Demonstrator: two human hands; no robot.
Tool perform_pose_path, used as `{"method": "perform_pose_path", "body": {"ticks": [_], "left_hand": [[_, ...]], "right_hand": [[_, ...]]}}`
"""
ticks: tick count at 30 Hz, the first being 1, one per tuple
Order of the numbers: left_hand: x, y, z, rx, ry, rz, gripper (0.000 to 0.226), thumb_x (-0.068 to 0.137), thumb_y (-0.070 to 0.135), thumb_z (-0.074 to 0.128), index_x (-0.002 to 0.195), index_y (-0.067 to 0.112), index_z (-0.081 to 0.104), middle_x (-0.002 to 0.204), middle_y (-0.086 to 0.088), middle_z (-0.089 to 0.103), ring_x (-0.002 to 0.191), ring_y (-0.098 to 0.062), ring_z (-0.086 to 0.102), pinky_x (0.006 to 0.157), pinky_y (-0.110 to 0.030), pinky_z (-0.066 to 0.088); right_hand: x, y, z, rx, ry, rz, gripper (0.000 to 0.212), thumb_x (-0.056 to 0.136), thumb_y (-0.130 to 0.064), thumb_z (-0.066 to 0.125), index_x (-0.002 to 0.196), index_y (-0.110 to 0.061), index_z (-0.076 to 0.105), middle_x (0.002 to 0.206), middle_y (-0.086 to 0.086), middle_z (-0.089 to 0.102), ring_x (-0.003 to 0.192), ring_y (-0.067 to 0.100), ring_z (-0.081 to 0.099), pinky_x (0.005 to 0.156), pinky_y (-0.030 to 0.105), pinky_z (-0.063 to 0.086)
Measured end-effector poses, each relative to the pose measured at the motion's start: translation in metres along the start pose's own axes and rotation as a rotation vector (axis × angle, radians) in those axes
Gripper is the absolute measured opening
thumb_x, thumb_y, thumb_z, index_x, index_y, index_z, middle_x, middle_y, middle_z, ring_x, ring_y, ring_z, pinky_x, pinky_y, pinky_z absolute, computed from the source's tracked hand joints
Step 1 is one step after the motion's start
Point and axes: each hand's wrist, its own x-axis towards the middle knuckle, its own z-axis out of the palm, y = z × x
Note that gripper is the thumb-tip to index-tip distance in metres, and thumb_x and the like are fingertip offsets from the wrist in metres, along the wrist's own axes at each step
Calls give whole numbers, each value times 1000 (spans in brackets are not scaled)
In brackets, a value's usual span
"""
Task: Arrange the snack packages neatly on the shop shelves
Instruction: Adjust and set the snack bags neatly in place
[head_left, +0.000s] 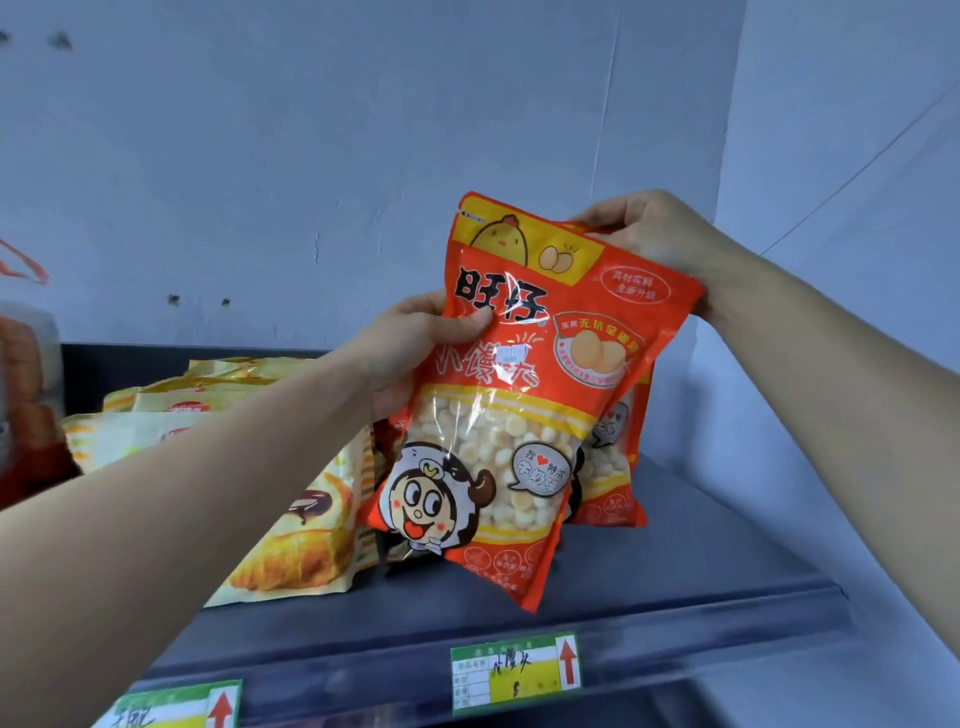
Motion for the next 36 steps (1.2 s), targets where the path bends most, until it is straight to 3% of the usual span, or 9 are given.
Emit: {"method": "perform_pose_path", "body": {"ticks": [6, 10, 15, 18, 25, 28, 30, 33, 36], "left_hand": [[7, -6, -7, -72, 246, -36, 8, 87, 12, 67, 94, 11, 66, 82, -10, 75, 66, -23, 72, 58, -36, 60], [2, -9, -21, -137, 345, -143, 15, 87, 16, 65, 99, 7, 64, 72, -9, 73, 53, -21, 68, 49, -35, 58], [-5, -5, -35, -163, 390, -218, 16, 86, 19, 63, 97, 7, 64, 73, -8, 71, 53, -22, 66, 52, -35, 57], [-8, -6, -34, -128, 393, -256, 16, 87, 21, 64, 95, 7, 62, 71, -9, 72, 54, -23, 66, 53, -35, 57], [-8, -9, -38, -125, 419, -239, 18, 88, 21, 65, 96, 7, 60, 75, -10, 73, 58, -25, 68, 56, -40, 58], [0, -16, -36, -120, 463, -148, 14, 90, 15, 64, 103, 10, 60, 71, -8, 73, 54, -22, 69, 49, -37, 58], [5, -21, -32, -134, 501, -79, 23, 90, 8, 63, 111, 14, 56, 73, -7, 72, 51, -20, 69, 43, -33, 55], [11, -28, -26, -150, 482, -62, 51, 86, 4, 67, 131, 15, 47, 96, -14, 71, 62, -24, 71, 47, -35, 55], [15, -27, -20, -135, 415, -67, 34, 86, 4, 65, 120, 4, 59, 87, -15, 73, 62, -25, 71, 53, -34, 57]], "right_hand": [[16, 4, 19, 366, 59, 20, 7, 91, -13, 62, 88, -10, 68, 74, 2, 72, 61, 12, 67, 57, 25, 54], [26, 53, 18, 688, 262, 416, 37, 101, -40, 38, 87, -14, 61, 73, 3, 67, 48, 13, 61, 48, 19, 46], [-14, 116, 88, 200, -217, 773, 24, 94, -17, 51, 70, -14, 51, 60, 3, 55, 50, 14, 49, 58, 28, 52], [-24, 118, 116, 200, -391, 744, 36, 97, -13, 48, 60, -16, 46, 50, 1, 49, 44, 10, 44, 47, 23, 41], [-10, 112, 125, 504, -244, 623, 40, 94, -17, 54, 56, -12, 65, 66, 8, 65, 65, 22, 59, 71, 35, 49], [1, 114, 117, 493, -75, 498, 13, 88, -14, 61, 85, -12, 74, 91, 14, 73, 84, 31, 69, 83, 44, 56], [0, 113, 107, 519, 8, 427, 21, 91, -3, 56, 103, -14, 68, 94, 11, 74, 85, 28, 71, 73, 40, 58], [-3, 118, 92, 603, -88, 355, 24, 94, -1, 51, 105, -15, 68, 98, 10, 74, 89, 27, 71, 73, 39, 57], [-5, 121, 82, 625, -183, 343, 19, 97, -13, 50, 101, -16, 68, 104, 11, 73, 93, 27, 70, 83, 43, 56]]}}
